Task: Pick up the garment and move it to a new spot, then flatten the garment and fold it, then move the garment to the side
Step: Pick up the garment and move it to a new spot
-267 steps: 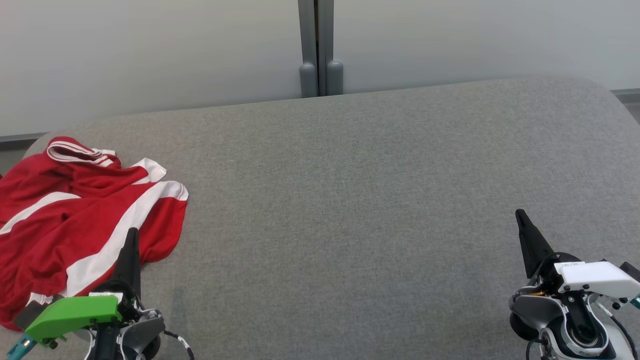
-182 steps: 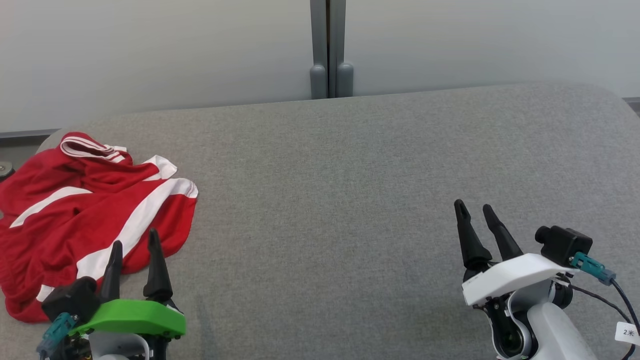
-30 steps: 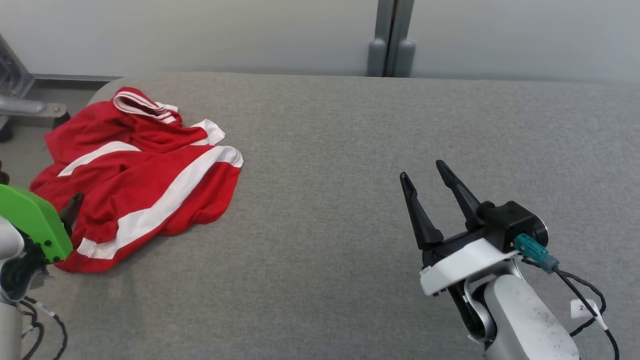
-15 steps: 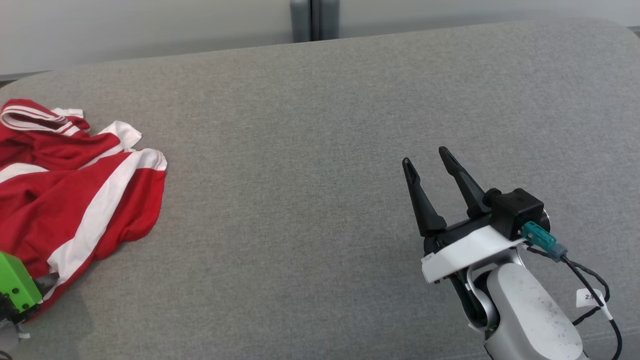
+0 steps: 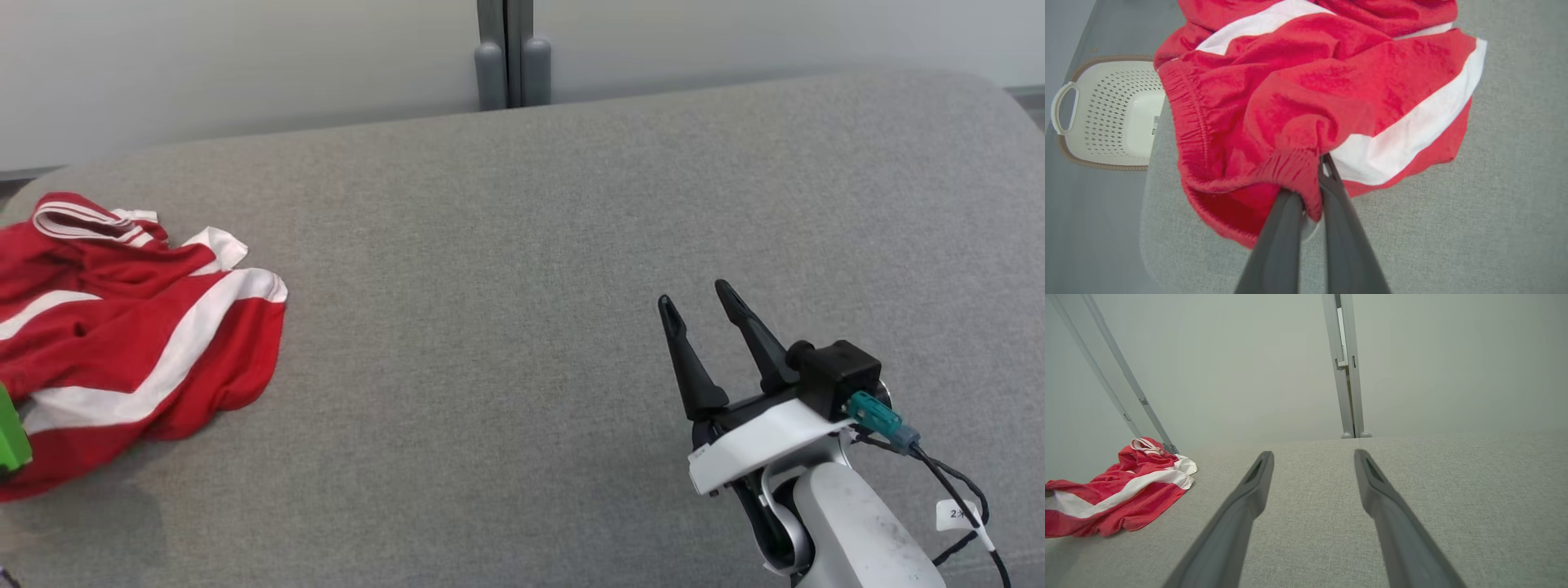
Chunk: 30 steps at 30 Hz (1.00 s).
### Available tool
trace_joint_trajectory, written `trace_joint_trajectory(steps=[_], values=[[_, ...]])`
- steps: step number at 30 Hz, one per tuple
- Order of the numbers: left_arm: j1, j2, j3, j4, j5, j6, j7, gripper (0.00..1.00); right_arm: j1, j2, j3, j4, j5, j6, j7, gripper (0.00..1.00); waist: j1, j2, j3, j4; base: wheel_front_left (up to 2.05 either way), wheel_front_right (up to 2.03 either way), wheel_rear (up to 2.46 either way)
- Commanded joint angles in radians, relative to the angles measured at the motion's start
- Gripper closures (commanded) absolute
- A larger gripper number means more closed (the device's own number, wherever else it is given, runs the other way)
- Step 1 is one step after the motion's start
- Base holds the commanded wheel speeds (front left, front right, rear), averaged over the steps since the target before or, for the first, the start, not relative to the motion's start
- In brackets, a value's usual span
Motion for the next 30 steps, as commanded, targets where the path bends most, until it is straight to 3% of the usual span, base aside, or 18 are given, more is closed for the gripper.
trace_joint_trajectory(steps=[1, 6, 10, 17, 23, 27, 30], values=[[-0.01, 0.019, -0.013, -0.042, -0.015, -0.002, -0.001, 1.0, 0.021, 0.003, -0.006, 0.002, 0.008, 0.0, -0.003, 0.0, 0.0, -0.0001, -0.063, 0.038, 0.0, 0.0, 0.0], [-0.062, 0.059, -0.076, -0.228, -0.05, -0.003, 0.036, 1.0, 0.039, 0.008, -0.016, 0.0, 0.016, 0.0, -0.003, 0.0, 0.0, -0.0001, -0.106, 0.049, 0.0, 0.0, 0.0], [-0.136, 0.034, -0.132, -0.346, -0.074, -0.003, 0.091, 1.0, 0.048, 0.01, -0.024, -0.005, 0.018, 0.0, -0.003, 0.0, 0.0, -0.0001, -0.117, 0.042, 0.0, 0.0, 0.0], [-0.291, -0.122, -0.203, -0.469, -0.167, -0.003, 0.124, 1.0, 0.047, 0.008, -0.066, -0.014, 0.014, 0.0, -0.003, 0.0, 0.0, -0.0001, -0.113, -0.029, 0.0, 0.0, 0.0], [-0.386, -0.295, -0.208, -0.497, -0.184, 0.027, 0.014, 1.0, 0.054, 0.009, -0.087, -0.02, 0.013, 0.0, -0.003, 0.0, 0.0, -0.0001, -0.098, -0.088, 0.0, 0.0, 0.0], [-0.356, -0.35, -0.203, -0.51, -0.201, 0.03, -0.042, 1.0, 0.056, 0.004, -0.105, -0.028, 0.007, 0.0, -0.003, 0.0, 0.0, -0.0001, -0.089, -0.103, 0.0, 0.0, 0.0], [-0.264, -0.352, -0.206, -0.515, -0.224, 0.019, -0.07, 1.0, 0.06, 0.001, -0.12, -0.034, 0.007, 0.0, -0.003, 0.0, 0.0, -0.0001, -0.076, -0.099, 0.0, 0.0, 0.0]])
